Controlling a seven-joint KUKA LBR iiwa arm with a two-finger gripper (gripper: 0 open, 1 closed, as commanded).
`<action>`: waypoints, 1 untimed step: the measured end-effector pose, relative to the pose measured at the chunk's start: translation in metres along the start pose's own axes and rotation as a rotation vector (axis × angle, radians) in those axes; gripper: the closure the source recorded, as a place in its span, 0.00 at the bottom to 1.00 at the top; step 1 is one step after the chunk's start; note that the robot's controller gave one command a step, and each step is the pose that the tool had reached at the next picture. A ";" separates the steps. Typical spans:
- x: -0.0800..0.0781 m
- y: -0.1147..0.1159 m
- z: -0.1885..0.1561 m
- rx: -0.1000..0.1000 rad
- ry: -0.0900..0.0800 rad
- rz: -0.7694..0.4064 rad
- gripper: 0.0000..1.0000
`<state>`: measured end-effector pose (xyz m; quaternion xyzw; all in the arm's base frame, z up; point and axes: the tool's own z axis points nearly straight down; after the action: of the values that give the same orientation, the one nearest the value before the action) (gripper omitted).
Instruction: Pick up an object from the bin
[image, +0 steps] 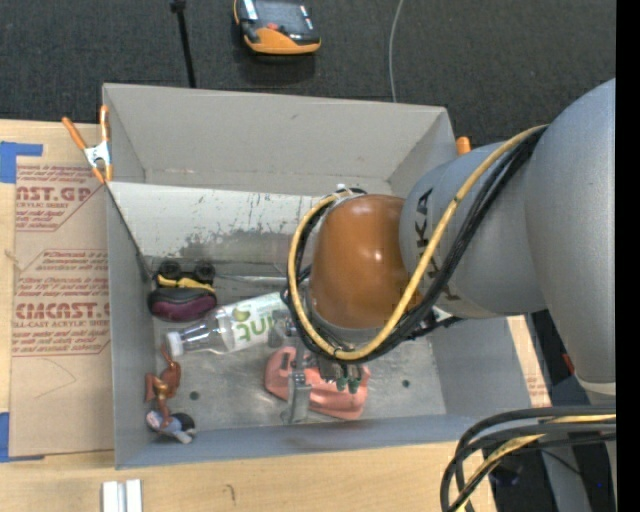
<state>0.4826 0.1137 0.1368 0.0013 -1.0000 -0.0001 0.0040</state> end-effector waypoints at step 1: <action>-0.002 -0.001 -0.004 -0.001 -0.007 0.002 0.00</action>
Offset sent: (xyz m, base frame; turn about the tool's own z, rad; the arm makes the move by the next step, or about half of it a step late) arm 0.0146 -0.0731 -0.0668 -0.1519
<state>0.4846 0.1132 0.1410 0.0003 -1.0000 -0.0006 0.0004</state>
